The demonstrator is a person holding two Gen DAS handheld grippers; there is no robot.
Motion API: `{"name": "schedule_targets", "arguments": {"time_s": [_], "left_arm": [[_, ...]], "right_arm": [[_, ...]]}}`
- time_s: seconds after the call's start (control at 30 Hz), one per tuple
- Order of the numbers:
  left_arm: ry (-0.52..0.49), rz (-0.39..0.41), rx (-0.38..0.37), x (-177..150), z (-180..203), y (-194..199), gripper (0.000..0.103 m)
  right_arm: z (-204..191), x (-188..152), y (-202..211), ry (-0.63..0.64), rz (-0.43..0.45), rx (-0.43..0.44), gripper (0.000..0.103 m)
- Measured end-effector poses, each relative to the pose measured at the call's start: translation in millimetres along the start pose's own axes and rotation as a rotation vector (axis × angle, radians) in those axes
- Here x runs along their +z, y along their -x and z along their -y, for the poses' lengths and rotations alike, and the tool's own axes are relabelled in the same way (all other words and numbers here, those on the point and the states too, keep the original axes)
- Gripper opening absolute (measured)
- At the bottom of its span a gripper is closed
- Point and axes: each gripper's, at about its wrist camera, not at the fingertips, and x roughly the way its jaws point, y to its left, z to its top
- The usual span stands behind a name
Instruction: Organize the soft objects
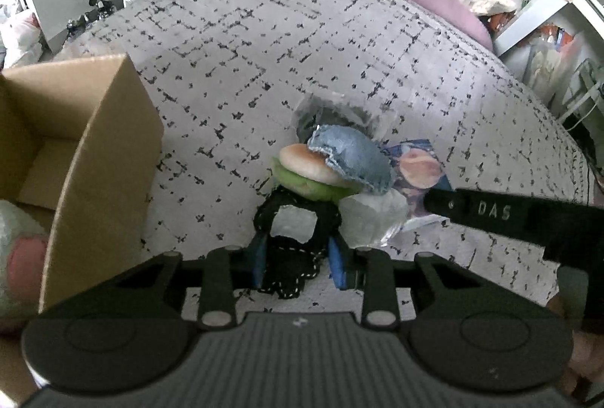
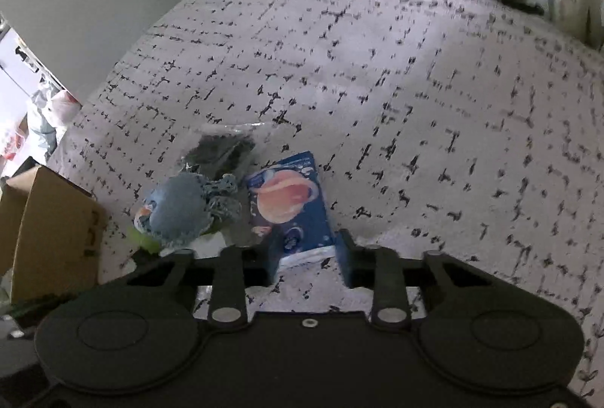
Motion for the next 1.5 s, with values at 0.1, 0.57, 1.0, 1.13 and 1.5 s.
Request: {"name": "schedule_targets", "arguments": {"time_s": [0.1, 0.57, 1.0, 1.13, 1.5], "left_arm": [[-0.018, 0.022, 0.008, 0, 4, 9, 0.032], [0.018, 0.089, 0.012, 3, 1, 47, 0.032], [0.054, 0.093, -0.028, 11, -11, 36, 0.032], [0.071, 0.081, -0.023, 14, -18, 25, 0.032], [0.067, 0.077, -0.017, 16, -16, 24, 0.032]], "right_arm": [[5, -2, 4, -0.030, -0.003, 0.034, 0.017], [60, -7, 22, -0.388, -0.013, 0.212, 0.016], [42, 2, -5, -0.344, -0.079, 0.132, 0.056], [32, 3, -8, -0.285, -0.073, 0.109, 0.057], [19, 0, 0, -0.200, -0.035, 0.116, 0.023]]}}
